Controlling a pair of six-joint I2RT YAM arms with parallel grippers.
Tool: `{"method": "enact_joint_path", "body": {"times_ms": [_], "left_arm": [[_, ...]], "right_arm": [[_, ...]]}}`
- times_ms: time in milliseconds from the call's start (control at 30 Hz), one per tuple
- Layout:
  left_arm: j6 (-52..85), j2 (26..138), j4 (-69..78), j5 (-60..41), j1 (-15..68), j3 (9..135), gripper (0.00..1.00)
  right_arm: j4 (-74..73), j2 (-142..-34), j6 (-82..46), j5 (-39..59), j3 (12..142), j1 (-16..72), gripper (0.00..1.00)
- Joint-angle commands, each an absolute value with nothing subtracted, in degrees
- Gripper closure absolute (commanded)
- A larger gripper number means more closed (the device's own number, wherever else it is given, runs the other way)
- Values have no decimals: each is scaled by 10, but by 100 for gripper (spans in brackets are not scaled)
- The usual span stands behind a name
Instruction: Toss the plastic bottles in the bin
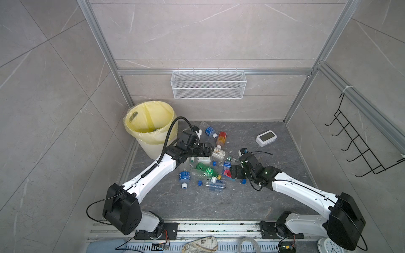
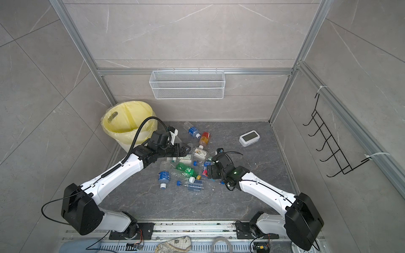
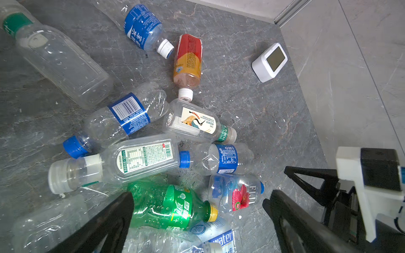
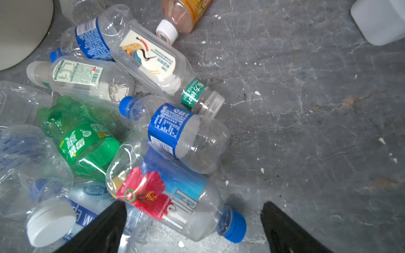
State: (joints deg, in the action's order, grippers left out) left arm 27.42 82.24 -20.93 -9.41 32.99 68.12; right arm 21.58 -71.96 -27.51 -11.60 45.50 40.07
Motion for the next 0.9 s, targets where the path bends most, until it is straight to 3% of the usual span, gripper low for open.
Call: {"method": "enact_joint_path", "body": {"times_ms": [0, 867], "left_arm": [[292, 824, -189, -115, 330, 685, 0], [292, 830, -196, -116, 330, 692, 0]], "right_arm": [[206, -715, -290, -94, 434, 399, 1], [124, -783, -271, -35, 399, 399, 1]]}}
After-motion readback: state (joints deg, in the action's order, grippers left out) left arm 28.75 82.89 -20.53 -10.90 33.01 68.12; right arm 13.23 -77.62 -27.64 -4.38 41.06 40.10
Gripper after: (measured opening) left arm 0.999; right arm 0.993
